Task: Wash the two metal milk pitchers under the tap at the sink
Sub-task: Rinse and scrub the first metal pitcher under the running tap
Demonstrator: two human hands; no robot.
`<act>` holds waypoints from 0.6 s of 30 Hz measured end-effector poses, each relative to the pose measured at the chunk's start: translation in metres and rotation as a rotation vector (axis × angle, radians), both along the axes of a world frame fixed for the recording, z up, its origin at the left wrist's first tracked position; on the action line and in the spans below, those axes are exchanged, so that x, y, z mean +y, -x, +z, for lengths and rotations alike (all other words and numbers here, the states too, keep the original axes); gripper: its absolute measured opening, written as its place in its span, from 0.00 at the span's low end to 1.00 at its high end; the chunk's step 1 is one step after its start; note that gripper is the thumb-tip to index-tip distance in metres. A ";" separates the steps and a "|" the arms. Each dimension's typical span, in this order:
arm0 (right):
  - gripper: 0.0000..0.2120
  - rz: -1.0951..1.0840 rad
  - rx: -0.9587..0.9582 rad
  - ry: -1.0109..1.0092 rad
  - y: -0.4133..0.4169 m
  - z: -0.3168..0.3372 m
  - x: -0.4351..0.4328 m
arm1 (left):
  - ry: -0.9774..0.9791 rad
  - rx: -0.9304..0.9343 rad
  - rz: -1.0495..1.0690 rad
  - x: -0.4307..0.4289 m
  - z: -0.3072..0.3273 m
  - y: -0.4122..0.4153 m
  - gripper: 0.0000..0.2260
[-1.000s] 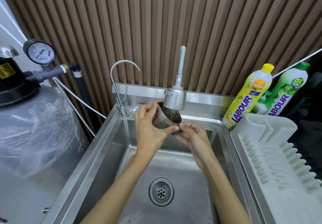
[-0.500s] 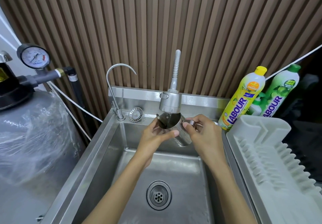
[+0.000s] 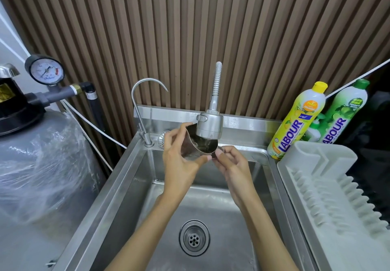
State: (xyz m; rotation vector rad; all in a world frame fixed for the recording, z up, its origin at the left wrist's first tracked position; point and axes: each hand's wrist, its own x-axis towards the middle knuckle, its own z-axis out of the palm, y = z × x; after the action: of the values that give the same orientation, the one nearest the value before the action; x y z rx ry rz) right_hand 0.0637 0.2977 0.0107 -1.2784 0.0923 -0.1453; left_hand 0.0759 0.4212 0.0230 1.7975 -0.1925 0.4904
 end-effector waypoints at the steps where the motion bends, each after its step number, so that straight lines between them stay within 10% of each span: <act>1: 0.06 -0.002 0.010 0.016 0.001 0.000 0.000 | -0.025 0.000 0.033 0.000 0.001 0.002 0.36; 7: 0.07 -0.088 0.101 0.217 0.009 0.007 -0.007 | -0.072 0.170 0.099 0.000 -0.003 0.008 0.37; 12: 0.11 -0.277 0.095 0.728 0.012 0.024 -0.017 | 0.111 0.378 -0.122 -0.003 -0.008 0.006 0.12; 18: 0.08 -0.359 -0.094 0.892 0.021 0.039 -0.020 | 0.350 0.366 -0.361 -0.014 -0.015 -0.002 0.20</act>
State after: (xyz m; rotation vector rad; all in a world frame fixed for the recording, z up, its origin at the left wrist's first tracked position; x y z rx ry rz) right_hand 0.0427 0.2777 0.0501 -2.1330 0.1880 -0.6030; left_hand 0.0778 0.4077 0.0077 1.4363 -0.1592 -0.0642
